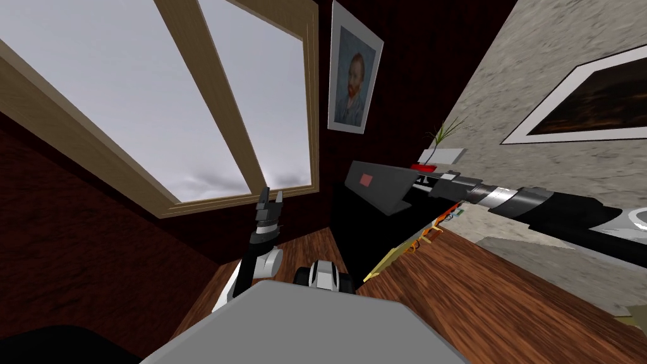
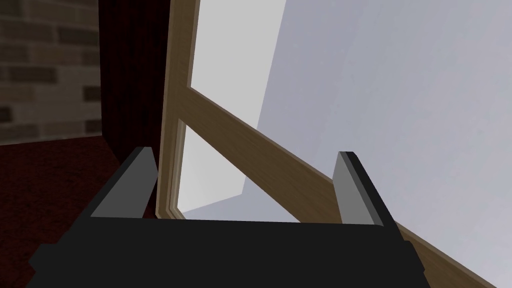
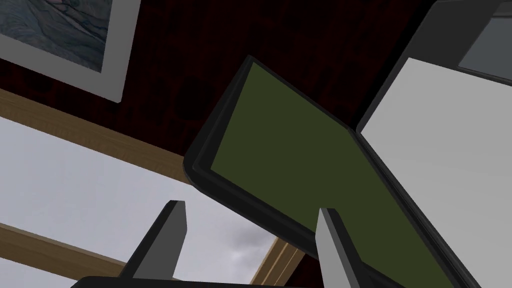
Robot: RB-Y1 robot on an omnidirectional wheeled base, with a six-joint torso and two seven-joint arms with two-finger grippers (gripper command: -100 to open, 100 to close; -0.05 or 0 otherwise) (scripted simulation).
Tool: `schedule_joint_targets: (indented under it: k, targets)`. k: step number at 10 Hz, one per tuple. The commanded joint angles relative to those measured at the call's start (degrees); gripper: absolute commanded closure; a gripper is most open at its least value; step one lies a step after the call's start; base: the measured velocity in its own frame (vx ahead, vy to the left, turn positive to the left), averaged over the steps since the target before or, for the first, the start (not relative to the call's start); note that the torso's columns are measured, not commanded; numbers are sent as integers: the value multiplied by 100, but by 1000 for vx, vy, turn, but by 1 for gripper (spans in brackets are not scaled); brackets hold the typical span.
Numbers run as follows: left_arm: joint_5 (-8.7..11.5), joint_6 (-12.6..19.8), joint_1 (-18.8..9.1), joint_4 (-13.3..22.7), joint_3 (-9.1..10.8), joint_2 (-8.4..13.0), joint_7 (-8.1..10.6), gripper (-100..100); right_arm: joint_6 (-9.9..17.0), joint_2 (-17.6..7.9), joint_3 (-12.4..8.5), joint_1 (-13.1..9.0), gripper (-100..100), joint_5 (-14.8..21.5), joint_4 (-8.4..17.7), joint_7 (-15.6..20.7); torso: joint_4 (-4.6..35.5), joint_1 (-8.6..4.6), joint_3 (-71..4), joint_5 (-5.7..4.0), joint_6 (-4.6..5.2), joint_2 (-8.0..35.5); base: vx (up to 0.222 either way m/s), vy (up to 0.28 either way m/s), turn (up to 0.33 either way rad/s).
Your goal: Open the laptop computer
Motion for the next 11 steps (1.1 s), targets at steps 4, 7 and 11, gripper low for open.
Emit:
schedule_joint_targets:
  k: [4,7,11]
  targets:
    - [0,0,0,0,0,0,0,0,-284,40,79,-8,100,-218,502,-568,18,36,13,27,0,23,-4,-25,54]
    - [0,0,-1,0,0,0,0,0,-358,261,672,-667,100,-42,1113,-644,27,8,28,15,12,43,-96,-51,62]
    - [0,0,0,0,0,-1,0,0,-416,478,935,-1140,100,136,1546,-692,19,44,0,37,-6,5,-30,-15,19]
